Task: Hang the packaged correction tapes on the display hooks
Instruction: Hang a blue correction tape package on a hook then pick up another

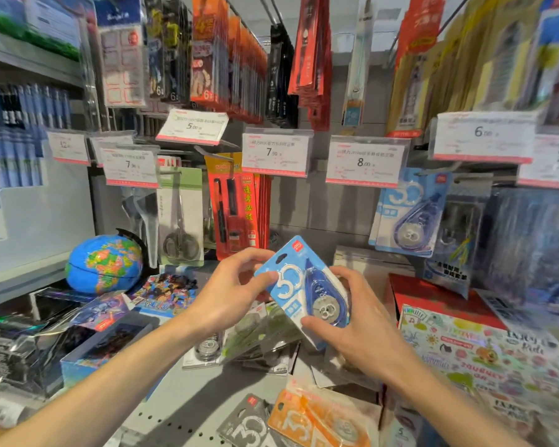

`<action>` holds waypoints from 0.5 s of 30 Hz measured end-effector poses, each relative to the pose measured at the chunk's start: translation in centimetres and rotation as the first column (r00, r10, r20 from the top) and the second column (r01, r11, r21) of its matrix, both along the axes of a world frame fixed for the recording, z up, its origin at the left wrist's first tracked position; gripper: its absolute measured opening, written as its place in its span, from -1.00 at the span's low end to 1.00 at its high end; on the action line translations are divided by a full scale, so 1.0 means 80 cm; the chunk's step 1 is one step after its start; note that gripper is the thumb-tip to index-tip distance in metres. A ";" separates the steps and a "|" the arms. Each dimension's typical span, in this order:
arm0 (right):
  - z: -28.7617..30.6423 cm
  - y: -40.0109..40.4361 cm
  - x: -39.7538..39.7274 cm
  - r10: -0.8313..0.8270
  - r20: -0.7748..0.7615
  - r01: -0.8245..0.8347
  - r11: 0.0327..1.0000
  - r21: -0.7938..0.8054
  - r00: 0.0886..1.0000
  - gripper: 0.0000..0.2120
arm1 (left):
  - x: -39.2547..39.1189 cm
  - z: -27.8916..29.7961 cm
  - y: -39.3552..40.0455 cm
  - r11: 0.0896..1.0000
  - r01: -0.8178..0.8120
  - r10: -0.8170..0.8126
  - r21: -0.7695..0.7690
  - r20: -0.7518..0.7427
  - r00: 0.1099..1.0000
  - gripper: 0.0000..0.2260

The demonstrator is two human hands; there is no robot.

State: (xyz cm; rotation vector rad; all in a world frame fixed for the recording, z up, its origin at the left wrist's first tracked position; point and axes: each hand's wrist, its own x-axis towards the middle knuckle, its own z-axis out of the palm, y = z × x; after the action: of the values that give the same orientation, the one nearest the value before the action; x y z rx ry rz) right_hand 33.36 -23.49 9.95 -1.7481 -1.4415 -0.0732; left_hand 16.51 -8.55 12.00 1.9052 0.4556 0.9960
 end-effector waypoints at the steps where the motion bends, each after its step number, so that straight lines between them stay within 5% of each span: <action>1: 0.003 -0.004 0.003 -0.007 0.036 0.007 1.000 0.000 0.999 -0.27 | 0.006 0.002 -0.004 1.000 0.010 -0.010 0.030 0.000 1.000 -0.85; 5: 0.009 -0.023 0.025 -0.072 0.073 0.069 0.997 0.045 0.995 -0.24 | 0.035 0.013 -0.015 0.934 -0.052 0.082 0.353 -0.070 0.994 -0.80; 8: 0.015 -0.042 0.044 -0.140 0.032 0.136 0.986 0.101 0.990 -0.27 | 0.048 0.031 -0.024 0.699 -0.139 0.229 0.702 -0.035 0.973 -0.72; 15: 0.032 -0.082 0.084 -0.297 -0.127 0.321 0.906 0.274 0.946 -0.21 | 0.069 0.120 -0.061 0.325 -0.233 0.179 0.917 0.183 0.967 -0.66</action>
State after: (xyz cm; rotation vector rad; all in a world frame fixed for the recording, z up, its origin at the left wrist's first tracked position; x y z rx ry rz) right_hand 40.12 -30.03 12.53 -1.6947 -1.0228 -0.3609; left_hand 22.00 -13.47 21.61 2.8951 0.0284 1.7280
